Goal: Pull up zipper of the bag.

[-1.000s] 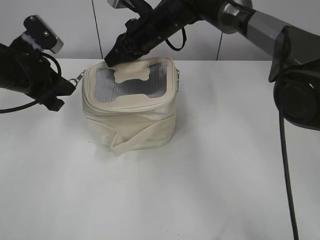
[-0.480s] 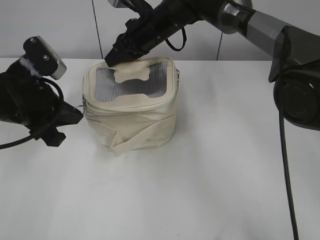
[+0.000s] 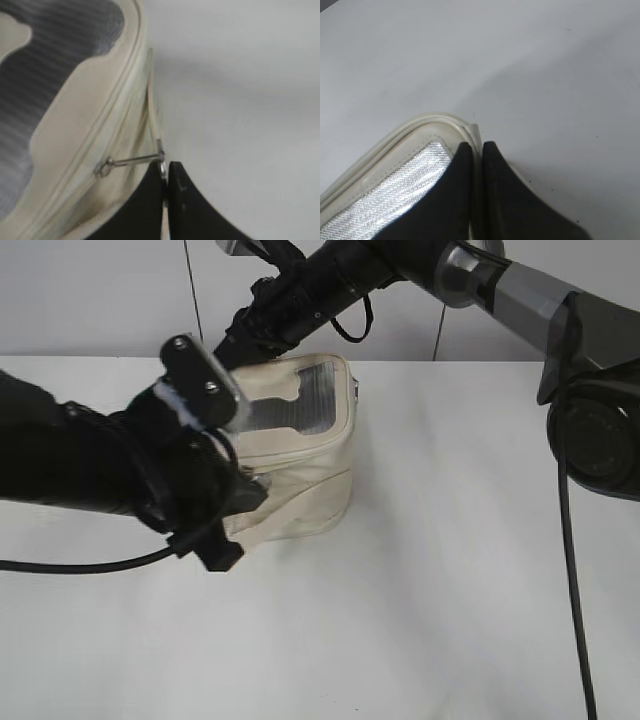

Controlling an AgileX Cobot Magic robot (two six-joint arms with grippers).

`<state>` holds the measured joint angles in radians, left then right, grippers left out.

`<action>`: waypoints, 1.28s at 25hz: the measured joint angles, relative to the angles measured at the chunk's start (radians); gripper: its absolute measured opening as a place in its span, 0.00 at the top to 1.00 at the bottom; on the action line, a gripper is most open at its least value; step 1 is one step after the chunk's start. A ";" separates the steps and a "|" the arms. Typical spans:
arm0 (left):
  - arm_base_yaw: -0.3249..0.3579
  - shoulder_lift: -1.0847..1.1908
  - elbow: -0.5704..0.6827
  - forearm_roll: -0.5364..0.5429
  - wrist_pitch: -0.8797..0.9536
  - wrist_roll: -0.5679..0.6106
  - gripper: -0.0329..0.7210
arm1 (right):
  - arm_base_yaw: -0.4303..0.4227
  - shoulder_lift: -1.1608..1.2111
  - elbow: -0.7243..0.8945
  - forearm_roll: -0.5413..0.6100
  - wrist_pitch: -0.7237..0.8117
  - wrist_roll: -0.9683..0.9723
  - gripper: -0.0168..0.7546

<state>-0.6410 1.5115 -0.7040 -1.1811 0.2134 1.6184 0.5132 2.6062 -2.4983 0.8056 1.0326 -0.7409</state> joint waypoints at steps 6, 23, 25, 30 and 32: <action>-0.077 0.102 -0.109 -0.060 -0.024 -0.010 0.96 | 0.000 0.000 0.000 -0.003 0.000 0.017 0.93; 0.399 -0.015 -0.183 0.012 0.394 -0.278 0.42 | -0.216 -0.060 -0.141 -0.154 0.173 0.398 0.50; 0.420 0.030 -0.280 0.013 0.426 -0.280 0.42 | -0.236 -0.108 -0.084 -0.156 0.173 0.406 0.51; 0.417 0.241 -0.580 0.031 0.572 -0.304 0.42 | -0.259 -0.270 0.287 -0.157 0.170 0.341 0.52; 0.406 0.317 -0.683 0.081 0.608 -0.314 0.42 | -0.267 -0.365 0.516 -0.155 0.089 0.283 0.54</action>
<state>-0.2347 1.8285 -1.3873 -1.0997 0.8218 1.3048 0.2464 2.2408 -1.9825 0.6502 1.1214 -0.4580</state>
